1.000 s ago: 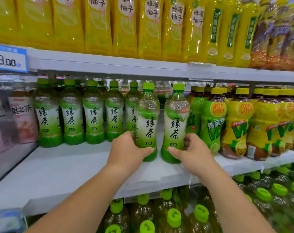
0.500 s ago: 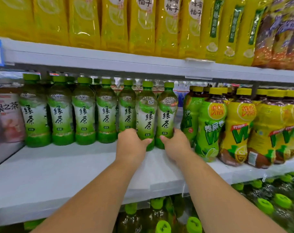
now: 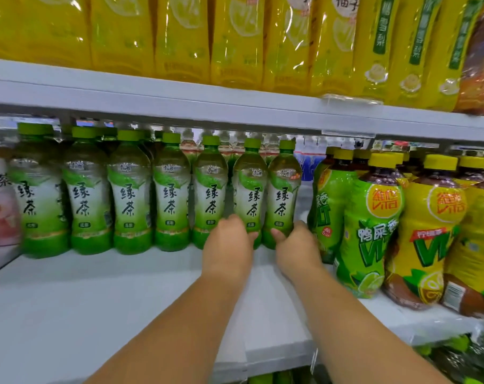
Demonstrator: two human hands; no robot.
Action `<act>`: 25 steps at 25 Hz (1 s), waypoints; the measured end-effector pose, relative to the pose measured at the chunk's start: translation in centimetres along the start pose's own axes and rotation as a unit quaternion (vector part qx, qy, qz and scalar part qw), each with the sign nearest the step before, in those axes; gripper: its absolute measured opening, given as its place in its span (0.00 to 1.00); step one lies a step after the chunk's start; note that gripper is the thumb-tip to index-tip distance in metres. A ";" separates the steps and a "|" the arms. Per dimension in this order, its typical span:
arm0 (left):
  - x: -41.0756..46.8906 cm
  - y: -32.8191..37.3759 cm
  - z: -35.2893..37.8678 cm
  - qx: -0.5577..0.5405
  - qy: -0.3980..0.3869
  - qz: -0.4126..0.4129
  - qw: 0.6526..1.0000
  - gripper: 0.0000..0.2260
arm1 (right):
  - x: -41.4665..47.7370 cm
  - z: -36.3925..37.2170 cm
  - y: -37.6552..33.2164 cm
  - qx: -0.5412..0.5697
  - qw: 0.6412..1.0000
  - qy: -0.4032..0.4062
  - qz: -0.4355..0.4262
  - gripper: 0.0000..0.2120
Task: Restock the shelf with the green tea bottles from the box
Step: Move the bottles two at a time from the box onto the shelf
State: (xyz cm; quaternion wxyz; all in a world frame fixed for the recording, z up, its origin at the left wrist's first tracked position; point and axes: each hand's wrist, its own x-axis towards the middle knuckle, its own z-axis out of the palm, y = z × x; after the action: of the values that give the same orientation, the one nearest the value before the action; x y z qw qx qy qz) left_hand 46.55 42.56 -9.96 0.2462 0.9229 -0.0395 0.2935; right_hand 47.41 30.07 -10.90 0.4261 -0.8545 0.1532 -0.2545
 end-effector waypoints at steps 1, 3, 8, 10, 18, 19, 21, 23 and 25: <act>0.2 -0.1 0.2 0.013 0.003 -0.002 1.000 0.17 | 0.0 0.3 0.1 0.003 1.000 0.008 -0.002 0.18; 0.6 -0.4 0.6 0.028 -0.006 -0.005 1.000 0.18 | 0.1 0.7 0.2 0.000 1.000 0.011 -0.002 0.17; 0.6 -1.0 0.9 0.012 0.001 -0.018 1.000 0.17 | 0.6 1.1 0.2 -0.036 0.999 0.011 0.002 0.16; 0.4 -1.0 0.9 0.022 0.012 -0.011 1.000 0.17 | 0.7 1.4 0.3 -0.071 0.997 0.002 -0.008 0.17; 0.6 -1.1 0.8 0.030 0.028 -0.003 0.999 0.15 | 1.1 1.6 0.4 -0.118 0.993 -0.001 -0.013 0.20; 0.6 -1.1 0.7 0.025 0.028 -0.007 0.999 0.15 | 1.0 1.6 0.4 -0.119 0.993 0.000 -0.017 0.19; 0.6 -1.0 0.6 0.015 0.025 -0.014 0.999 0.15 | 0.9 1.6 0.4 -0.126 0.992 0.003 -0.026 0.19; 0.5 -1.1 0.5 0.007 0.024 -0.016 1.000 0.15 | 0.9 1.5 0.4 -0.131 0.991 0.007 -0.034 0.19; 0.5 -1.2 0.4 0.004 0.023 -0.018 1.000 0.15 | 1.1 1.4 0.3 -0.129 0.991 0.005 -0.033 0.19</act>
State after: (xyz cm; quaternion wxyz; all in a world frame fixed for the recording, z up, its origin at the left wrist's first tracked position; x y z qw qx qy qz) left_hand 47.40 43.43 -10.47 0.2483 0.9174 -0.0160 0.3105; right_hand 49.08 30.33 -11.55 0.3030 -0.9055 0.1588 -0.2511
